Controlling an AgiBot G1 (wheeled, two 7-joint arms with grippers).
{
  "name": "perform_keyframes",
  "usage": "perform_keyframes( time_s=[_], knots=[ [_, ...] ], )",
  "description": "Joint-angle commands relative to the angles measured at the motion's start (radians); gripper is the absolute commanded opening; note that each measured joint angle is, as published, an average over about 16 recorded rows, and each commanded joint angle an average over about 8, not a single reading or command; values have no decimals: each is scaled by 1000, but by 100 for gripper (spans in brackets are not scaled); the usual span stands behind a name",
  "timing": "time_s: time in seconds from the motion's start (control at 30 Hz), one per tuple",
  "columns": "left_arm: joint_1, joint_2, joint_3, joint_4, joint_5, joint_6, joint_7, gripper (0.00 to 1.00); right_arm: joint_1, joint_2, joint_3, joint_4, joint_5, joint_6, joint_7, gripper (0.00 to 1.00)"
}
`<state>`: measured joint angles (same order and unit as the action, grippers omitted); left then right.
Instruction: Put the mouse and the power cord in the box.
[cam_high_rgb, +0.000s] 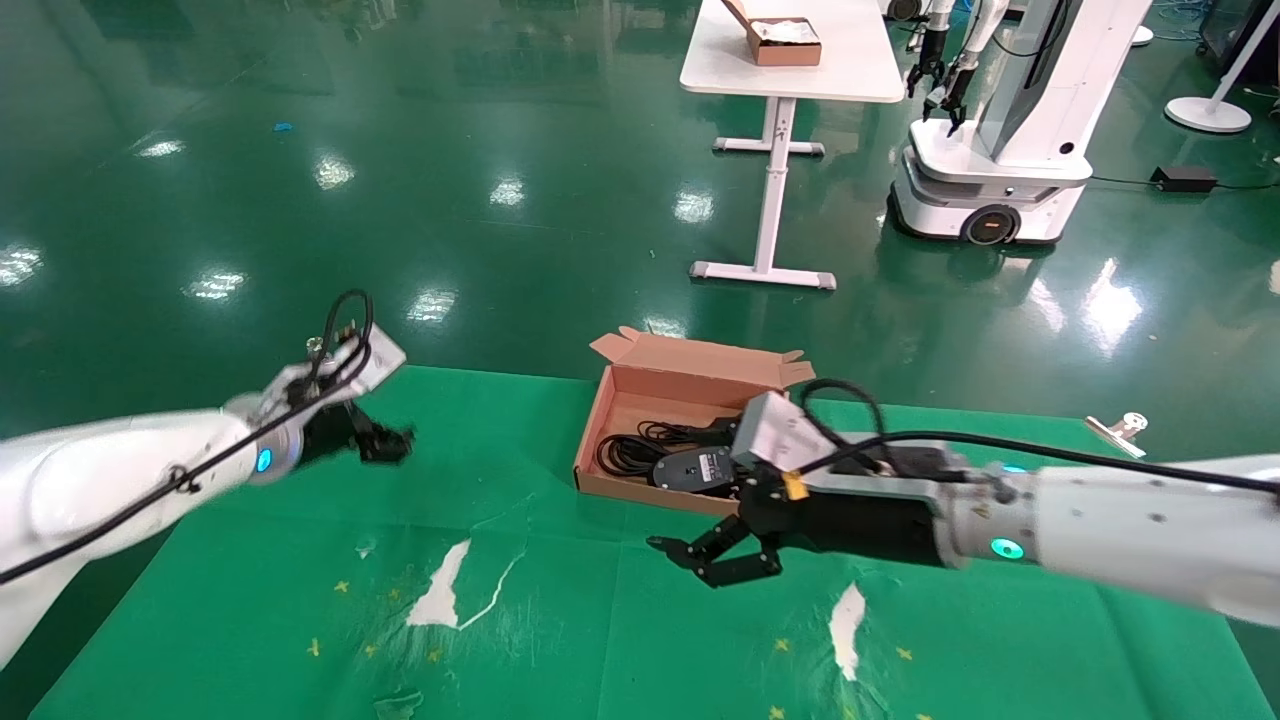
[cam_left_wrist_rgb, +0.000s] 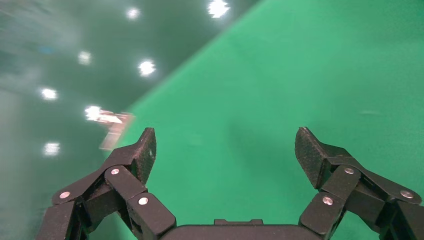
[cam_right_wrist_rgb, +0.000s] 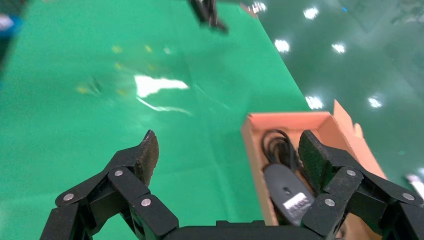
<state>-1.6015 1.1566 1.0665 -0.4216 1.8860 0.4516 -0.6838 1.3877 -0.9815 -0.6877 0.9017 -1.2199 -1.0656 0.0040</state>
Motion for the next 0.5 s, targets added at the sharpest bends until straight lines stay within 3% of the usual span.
perform_keyframes(
  time_s=[0.03, 0.5],
  knots=[
    [21, -22, -32, -35, -47, 42, 20, 100, -21, 25, 28, 26, 33, -29, 13, 100],
    [173, -179, -258, -283, -379, 343, 163, 100, -172, 204, 225, 210, 269, -237, 101, 100]
  ],
)
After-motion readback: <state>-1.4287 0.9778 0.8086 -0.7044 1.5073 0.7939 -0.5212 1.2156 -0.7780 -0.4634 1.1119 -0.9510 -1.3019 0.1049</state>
